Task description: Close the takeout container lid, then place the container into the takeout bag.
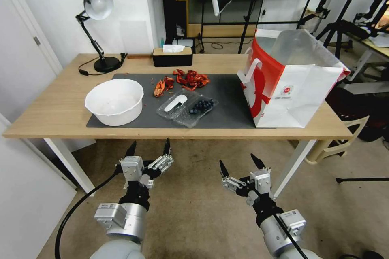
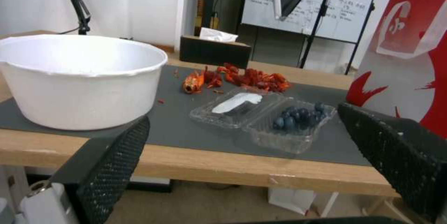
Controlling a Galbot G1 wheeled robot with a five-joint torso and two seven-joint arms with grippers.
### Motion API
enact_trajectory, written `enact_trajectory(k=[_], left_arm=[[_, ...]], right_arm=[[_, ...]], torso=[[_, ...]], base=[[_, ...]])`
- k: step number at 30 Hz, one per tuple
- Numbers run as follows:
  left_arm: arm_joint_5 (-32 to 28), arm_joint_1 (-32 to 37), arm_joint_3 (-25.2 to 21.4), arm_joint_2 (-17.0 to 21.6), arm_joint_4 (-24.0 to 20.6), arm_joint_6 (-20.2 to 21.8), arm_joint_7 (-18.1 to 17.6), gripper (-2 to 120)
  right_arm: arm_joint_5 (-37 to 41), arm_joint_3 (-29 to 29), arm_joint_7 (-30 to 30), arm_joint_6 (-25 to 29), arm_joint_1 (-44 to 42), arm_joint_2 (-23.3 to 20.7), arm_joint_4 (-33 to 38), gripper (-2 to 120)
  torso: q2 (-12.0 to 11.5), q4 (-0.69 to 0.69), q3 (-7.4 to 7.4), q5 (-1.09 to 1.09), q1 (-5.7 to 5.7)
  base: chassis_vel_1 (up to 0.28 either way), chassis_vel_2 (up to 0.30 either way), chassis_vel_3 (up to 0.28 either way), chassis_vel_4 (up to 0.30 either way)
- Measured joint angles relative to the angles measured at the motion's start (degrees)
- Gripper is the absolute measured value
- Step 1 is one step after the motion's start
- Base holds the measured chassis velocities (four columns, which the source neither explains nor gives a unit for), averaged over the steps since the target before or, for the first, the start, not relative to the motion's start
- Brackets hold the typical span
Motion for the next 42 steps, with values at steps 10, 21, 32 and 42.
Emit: enact_trajectory(k=[10, 21, 32, 42], left_arm=[[-0.4, 0.5, -0.7, -0.2, -0.1, -1.0, 0.7, 100], [-1.1, 0.3, -0.9, -0.1, 0.3, -0.7, 0.9, 100], [-19.1, -2.9, -2.4, 1.6, 1.5, 5.7, 1.0, 100], [-39.8, -10.2, -3.6, 4.9, 3.6, 11.5, -0.8, 100]], right_arm=[[0.0, 0.2, 0.0, 0.2, 0.1, 0.2, -0.1, 100], [0.2, 0.9, 0.0, 0.4, 0.1, 0.0, -0.5, 100], [1.1, 0.6, -0.2, -0.3, 1.1, -0.2, -0.9, 100], [1.4, 0.7, -0.5, -1.2, 1.7, 0.1, -0.9, 100]], torso=[[0.0, 0.0, 0.0, 0.0, 0.0], [0.0, 0.0, 0.0, 0.0, 0.0], [0.0, 0.0, 0.0, -0.01, 0.0], [0.0, 0.0, 0.0, -0.01, 0.0]], base=[[0.0, 0.0, 0.0, 0.0], [0.0, 0.0, 0.0, 0.0], [0.0, 0.0, 0.0, 0.0], [0.0, 0.0, 0.0, 0.0]])
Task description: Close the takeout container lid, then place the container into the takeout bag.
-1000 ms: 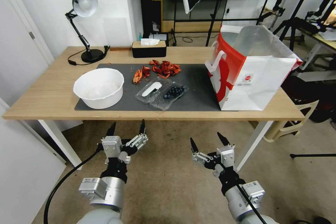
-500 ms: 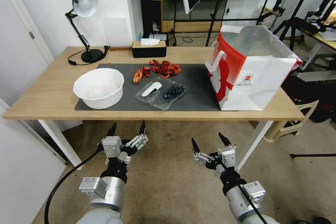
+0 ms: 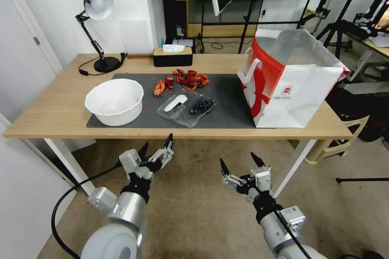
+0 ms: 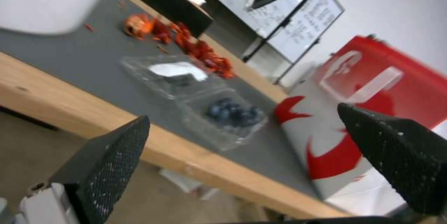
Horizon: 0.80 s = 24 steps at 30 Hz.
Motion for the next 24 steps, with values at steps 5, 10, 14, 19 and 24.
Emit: enact_trajectory(k=[5, 10, 14, 19, 24], left_arm=[[-13.8, -6.7, -0.2, 3.4, 3.2, 3.1, -1.6, 100], [-24.5, -12.8, 0.0, 6.6, 7.6, 4.1, -2.3, 100], [-29.0, -16.5, 0.6, 8.3, 11.4, 4.9, -3.1, 100], [-31.6, -21.4, 1.5, 10.3, 15.8, 6.4, -3.7, 100], [-34.1, -27.3, 1.9, 11.4, 19.5, 9.6, -7.5, 100]], right_arm=[[-0.2, 0.2, -0.1, -0.4, 0.0, 0.3, 0.3, 100], [-0.6, 0.3, -0.1, -0.4, -0.3, 0.8, 0.3, 100], [-1.1, 0.5, -0.1, -0.4, -0.5, 1.3, 0.2, 100], [-1.5, 1.1, -0.1, -0.4, -1.0, 1.6, 0.2, 100], [-1.5, 2.5, -0.1, -0.2, -1.4, 1.6, 0.1, 100]], torso=[[0.0, 0.0, 0.0, 0.0, 0.0], [0.0, 0.0, 0.0, 0.0, 0.0], [0.0, -0.01, 0.0, 0.0, 0.0], [0.0, -0.01, 0.0, 0.0, 0.0], [0.0, -0.01, 0.01, 0.01, 0.01]], base=[[0.0, 0.0, 0.0, 0.0], [0.0, 0.0, 0.0, 0.0], [0.0, 0.0, 0.0, 0.0], [0.0, 0.0, 0.0, 0.0], [0.0, 0.0, 0.0, 0.0]])
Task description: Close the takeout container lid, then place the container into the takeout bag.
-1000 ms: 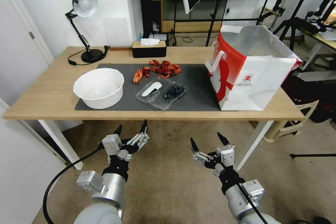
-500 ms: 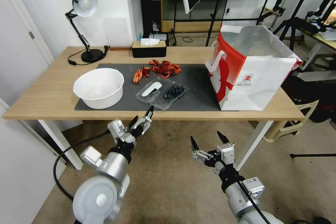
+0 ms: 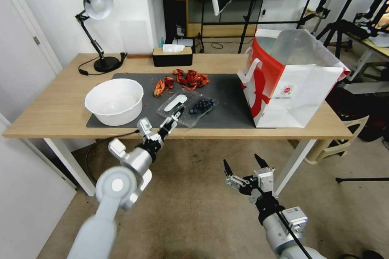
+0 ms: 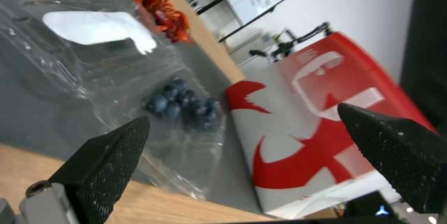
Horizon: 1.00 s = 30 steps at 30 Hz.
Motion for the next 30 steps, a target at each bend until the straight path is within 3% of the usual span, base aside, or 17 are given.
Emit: enact_trajectory(k=[13, 30], left_arm=[[-3.8, -5.5, 0.1, 0.0, 4.8, 5.5, -8.8, 100], [-5.3, -8.3, 1.0, -1.2, 8.0, 4.9, -9.6, 100]], right_arm=[[-0.1, 0.7, 0.0, 0.4, 0.2, 0.7, -1.1, 100], [-0.4, 1.2, -0.1, 1.2, 0.1, 0.9, -2.0, 100]], torso=[[0.0, 0.01, 0.0, 0.0, 0.0], [0.0, 0.01, -0.01, 0.0, 0.0]], base=[[0.0, 0.0, 0.0, 0.0], [0.0, 0.0, 0.0, 0.0]])
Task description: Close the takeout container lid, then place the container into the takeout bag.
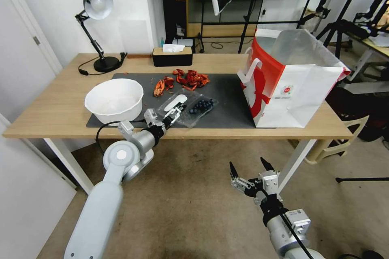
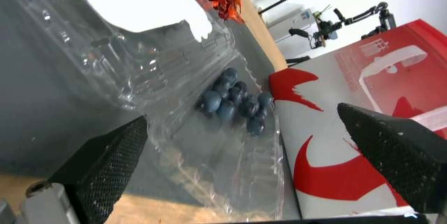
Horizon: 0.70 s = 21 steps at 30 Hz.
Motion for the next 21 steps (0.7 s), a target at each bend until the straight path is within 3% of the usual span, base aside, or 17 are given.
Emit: enact_trajectory(k=[21], left_arm=[[-1.6, 0.0, 0.2, -1.9, 0.6, -0.8, 0.8, 100]], right_arm=[[-1.0, 0.3, 0.1, 1.0, -0.8, 0.4, -0.8, 100]], torso=[[0.0, 0.0, 0.0, 0.0, 0.0]], base=[[0.0, 0.0, 0.0, 0.0]])
